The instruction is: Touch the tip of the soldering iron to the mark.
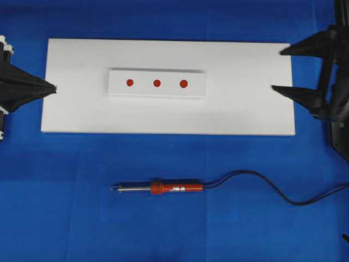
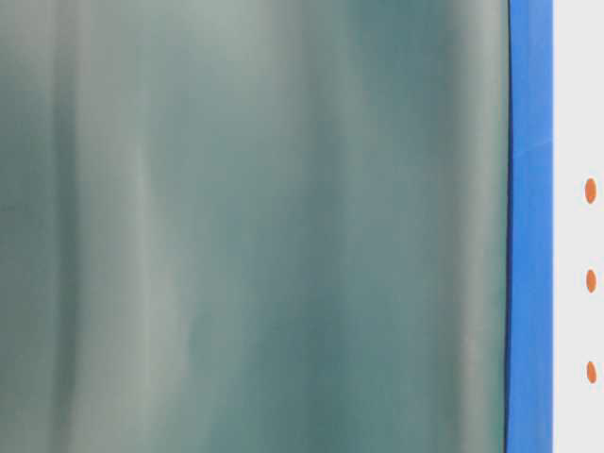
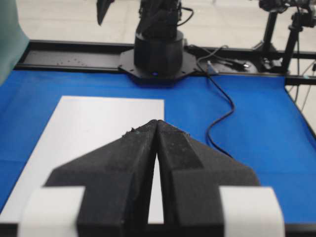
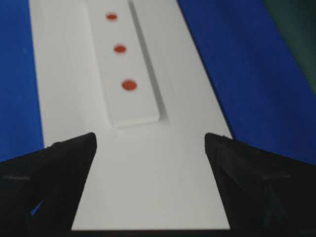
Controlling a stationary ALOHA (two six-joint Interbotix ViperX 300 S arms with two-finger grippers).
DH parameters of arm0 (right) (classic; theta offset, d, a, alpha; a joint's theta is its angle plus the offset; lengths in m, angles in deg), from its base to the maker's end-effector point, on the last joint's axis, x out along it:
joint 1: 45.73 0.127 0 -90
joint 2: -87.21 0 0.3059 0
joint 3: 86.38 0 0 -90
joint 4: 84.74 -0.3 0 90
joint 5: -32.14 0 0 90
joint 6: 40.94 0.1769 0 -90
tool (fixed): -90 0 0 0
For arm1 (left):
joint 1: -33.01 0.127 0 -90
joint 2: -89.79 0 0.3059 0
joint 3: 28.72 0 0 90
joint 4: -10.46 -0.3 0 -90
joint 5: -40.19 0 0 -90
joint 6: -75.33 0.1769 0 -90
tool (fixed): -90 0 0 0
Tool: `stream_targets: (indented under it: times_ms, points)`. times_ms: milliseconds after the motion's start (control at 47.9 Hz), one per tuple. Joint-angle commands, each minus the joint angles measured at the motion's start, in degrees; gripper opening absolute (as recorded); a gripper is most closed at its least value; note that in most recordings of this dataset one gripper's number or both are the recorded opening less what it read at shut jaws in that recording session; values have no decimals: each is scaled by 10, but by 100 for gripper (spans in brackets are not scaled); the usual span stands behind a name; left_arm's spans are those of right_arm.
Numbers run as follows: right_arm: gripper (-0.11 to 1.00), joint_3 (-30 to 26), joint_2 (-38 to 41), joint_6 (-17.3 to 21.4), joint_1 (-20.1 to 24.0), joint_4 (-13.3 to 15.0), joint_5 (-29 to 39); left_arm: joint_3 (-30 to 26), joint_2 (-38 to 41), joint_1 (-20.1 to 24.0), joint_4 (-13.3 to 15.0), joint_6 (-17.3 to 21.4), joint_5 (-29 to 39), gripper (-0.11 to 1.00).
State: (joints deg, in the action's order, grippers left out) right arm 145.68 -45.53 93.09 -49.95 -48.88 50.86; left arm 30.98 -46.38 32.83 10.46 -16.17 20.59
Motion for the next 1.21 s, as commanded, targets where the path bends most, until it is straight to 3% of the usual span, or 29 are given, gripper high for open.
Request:
stream_targets:
  times_ms: [0,292,1189]
  points:
    - [85,21,-33,2,1,-4,-13,-4,4,-1,-1,-2,-5,0]
    - [81,93,-95,4,2,-15,-80,-4,5,-1,-1,-2,-17,0]
    - [81,97,-92,4,4,-16,-86,-4,5,-1,-1,-2,-17,0]
